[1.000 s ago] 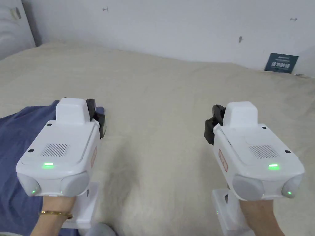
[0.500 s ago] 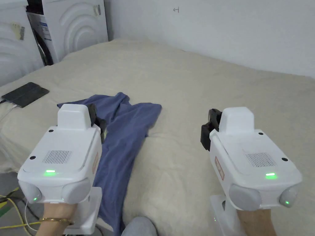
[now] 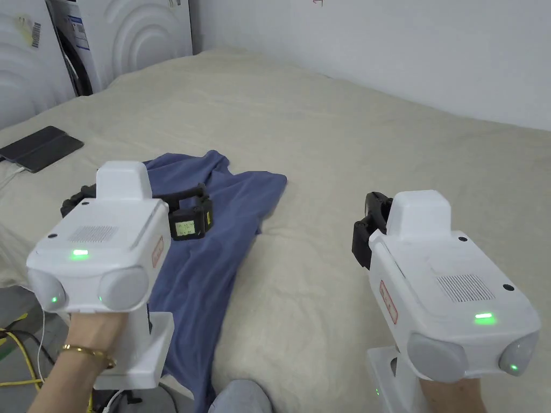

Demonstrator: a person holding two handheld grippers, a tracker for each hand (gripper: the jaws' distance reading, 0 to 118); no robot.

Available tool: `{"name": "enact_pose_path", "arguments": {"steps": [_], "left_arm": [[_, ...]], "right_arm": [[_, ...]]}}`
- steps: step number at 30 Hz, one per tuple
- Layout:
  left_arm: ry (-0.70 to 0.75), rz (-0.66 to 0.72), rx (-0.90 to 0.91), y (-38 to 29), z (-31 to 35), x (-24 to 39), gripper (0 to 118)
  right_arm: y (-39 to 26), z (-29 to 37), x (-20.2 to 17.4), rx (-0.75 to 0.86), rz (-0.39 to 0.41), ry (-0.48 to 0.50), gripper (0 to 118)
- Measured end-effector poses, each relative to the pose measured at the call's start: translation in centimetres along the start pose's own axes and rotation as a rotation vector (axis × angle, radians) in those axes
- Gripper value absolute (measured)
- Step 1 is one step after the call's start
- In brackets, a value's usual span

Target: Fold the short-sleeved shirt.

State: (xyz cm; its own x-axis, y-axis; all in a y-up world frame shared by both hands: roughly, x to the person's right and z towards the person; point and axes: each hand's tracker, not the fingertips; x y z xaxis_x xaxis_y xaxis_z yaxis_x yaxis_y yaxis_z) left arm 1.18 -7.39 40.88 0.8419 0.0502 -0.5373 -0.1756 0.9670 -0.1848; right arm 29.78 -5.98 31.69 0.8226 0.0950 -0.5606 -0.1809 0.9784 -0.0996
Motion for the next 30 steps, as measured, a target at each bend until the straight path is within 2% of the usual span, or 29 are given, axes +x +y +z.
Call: {"name": "enact_pose_path", "arguments": {"steps": [4,7,12,17,21,25,26,28,30], "left_arm": [[-0.109,-0.027,-0.131,2.2,-4.8,-0.7,118],[-0.127,-0.026,-0.207,3.7,-9.2,-0.8,118],[-0.159,-0.012,-0.453,4.1,-18.7,-0.9,118],[-0.083,-0.109,-0.615,1.9,-27.6,-0.2,118],[-0.037,-0.152,-0.743,-0.4,-31.9,1.0,118],[-0.057,-0.151,-0.791,-2.8,-34.5,1.9,117],[-0.070,-0.156,-0.821,-3.4,-35.0,2.0,116],[-0.108,-0.171,-0.885,-4.4,-35.8,2.0,106],[-0.077,-0.179,-0.902,-5.2,-36.1,2.0,97]], "right_arm": [[0.0,-1.0,0.6,-0.020,0.001,-0.018,0],[-0.2,-2.1,1.0,-0.035,-0.009,-0.023,0],[-0.7,-4.8,1.1,-0.067,-0.026,-0.034,0],[-1.4,-7.7,1.0,-0.098,-0.042,-0.032,0],[-1.8,-9.1,1.2,-0.111,-0.039,-0.025,0],[-2.3,-10.1,1.5,-0.135,-0.024,-0.019,0],[-2.5,-10.2,1.6,-0.142,-0.020,-0.020,0],[-2.7,-10.1,1.9,-0.148,-0.017,-0.021,0],[-3.1,-10.0,2.2,-0.156,-0.004,-0.027,0]]}}
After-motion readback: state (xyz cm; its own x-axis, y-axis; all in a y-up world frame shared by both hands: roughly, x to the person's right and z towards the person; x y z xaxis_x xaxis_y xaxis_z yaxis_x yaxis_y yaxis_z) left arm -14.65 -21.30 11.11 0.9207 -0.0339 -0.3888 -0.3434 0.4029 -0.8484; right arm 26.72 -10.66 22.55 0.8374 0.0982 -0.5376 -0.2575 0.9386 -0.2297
